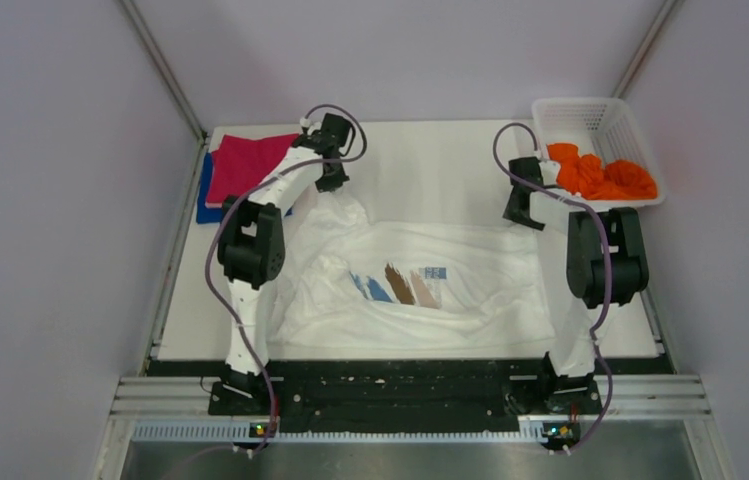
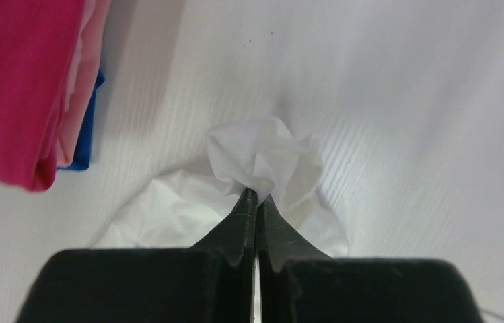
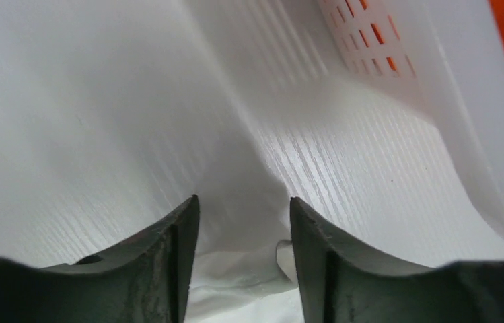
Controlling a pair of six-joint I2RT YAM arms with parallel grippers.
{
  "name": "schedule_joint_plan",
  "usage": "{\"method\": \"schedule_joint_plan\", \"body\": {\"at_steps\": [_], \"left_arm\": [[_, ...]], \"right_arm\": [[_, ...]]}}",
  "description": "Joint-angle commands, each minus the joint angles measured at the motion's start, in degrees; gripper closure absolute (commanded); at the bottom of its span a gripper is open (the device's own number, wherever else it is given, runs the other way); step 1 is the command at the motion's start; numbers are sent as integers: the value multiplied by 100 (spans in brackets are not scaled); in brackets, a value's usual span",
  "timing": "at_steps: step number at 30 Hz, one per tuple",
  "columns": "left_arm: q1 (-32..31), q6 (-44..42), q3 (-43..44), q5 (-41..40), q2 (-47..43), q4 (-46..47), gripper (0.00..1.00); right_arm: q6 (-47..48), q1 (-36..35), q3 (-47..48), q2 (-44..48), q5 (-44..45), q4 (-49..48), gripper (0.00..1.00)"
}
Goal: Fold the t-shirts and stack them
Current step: Grab the side of the flattened tshirt furthest away from the robot with both arms, then fold the other side of the tshirt into a rectangle
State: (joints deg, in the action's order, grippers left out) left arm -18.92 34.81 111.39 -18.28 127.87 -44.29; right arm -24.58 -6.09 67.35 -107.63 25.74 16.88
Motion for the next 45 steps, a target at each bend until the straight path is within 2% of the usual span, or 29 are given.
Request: {"method": "schedule_joint_plan", "body": {"at_steps": [1, 4, 7, 14, 21, 29, 34, 42, 43, 45], "left_arm": [[-178, 160, -552, -142, -1056, 48, 100], [-301, 219, -923, -380, -1388, -66, 100], [-407, 371, -1243, -527, -1723, -265, 100], [-773, 710, -2292, -871, -2722, -460, 100], [-1090, 1226, -3275, -1246, -3745, -897, 100], [-1621, 2082, -4680, -1111, -5135, -1208, 100], [-1977, 2574, -5412, -844, -5911, -1307, 100], [-2501, 3417, -6412, -582, -6457, -1387, 100], [-2549, 3491, -6533, -554, -6526, -1411, 99], [-2629, 3543, -6856, -406, -6651, -1316, 86]], "right_arm": [[-67, 53, -77, 154, -23, -172, 54], [-198, 51, -220, 266, 35, -125, 81], [-214, 53, -415, 605, 65, -147, 100], [-172, 40, -1018, 1549, -239, -348, 100], [97, 43, -1402, 2310, -326, -142, 100], [161, 39, -1908, 3101, -228, 30, 100], [157, 38, -2103, 3291, -435, 10, 100], [-201, -19, -2568, 3614, -314, 132, 100], [-265, -18, -2621, 3658, -320, 172, 100], [-384, -32, -2776, 3731, -339, 194, 100]]}}
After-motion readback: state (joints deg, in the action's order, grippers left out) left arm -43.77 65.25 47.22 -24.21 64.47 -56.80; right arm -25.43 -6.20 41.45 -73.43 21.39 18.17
